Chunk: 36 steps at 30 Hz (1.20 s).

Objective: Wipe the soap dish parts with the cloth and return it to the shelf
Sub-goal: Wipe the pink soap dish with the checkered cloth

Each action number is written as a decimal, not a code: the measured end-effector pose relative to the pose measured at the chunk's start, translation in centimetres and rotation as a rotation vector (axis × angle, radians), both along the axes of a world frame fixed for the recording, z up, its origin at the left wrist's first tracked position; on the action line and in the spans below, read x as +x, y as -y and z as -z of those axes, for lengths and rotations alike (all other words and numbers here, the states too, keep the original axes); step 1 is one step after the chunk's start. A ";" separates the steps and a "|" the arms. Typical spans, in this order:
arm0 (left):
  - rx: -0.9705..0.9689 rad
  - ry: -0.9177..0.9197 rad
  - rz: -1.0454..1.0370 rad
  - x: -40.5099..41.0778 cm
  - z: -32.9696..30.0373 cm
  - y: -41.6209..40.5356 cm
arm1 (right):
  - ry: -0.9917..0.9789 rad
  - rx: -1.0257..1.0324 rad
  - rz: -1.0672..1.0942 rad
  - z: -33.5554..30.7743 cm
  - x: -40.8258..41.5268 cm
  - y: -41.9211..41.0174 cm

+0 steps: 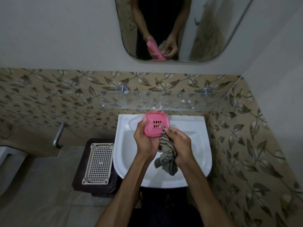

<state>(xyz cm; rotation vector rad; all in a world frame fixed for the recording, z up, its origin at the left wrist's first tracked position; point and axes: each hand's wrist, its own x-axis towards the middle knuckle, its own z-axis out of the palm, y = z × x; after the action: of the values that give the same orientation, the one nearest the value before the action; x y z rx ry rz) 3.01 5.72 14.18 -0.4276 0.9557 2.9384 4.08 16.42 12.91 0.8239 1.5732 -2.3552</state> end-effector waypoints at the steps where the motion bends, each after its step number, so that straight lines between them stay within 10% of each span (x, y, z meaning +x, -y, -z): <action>1: -0.009 0.001 0.034 0.1 -0.3 0.1 | 0.009 -0.049 -0.022 0.0 -0.1 -0.2; 10: 0.020 0.030 0.445 -0.4 -1.1 4.8 | -0.498 0.588 -0.167 -0.1 -1.0 -2.7; 19: 0.041 0.077 0.277 -0.3 -0.4 4.2 | -0.665 0.944 -0.191 -0.3 -0.3 -1.5; 36: 0.075 -0.018 0.165 0.8 1.3 3.4 | -0.832 1.147 -0.219 -1.8 -1.8 -1.1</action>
<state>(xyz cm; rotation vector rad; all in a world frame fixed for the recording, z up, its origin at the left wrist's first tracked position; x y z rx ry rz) 3.79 2.27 12.91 -0.3038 0.8358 2.8223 2.33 17.56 14.67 -0.3475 3.1833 -1.5019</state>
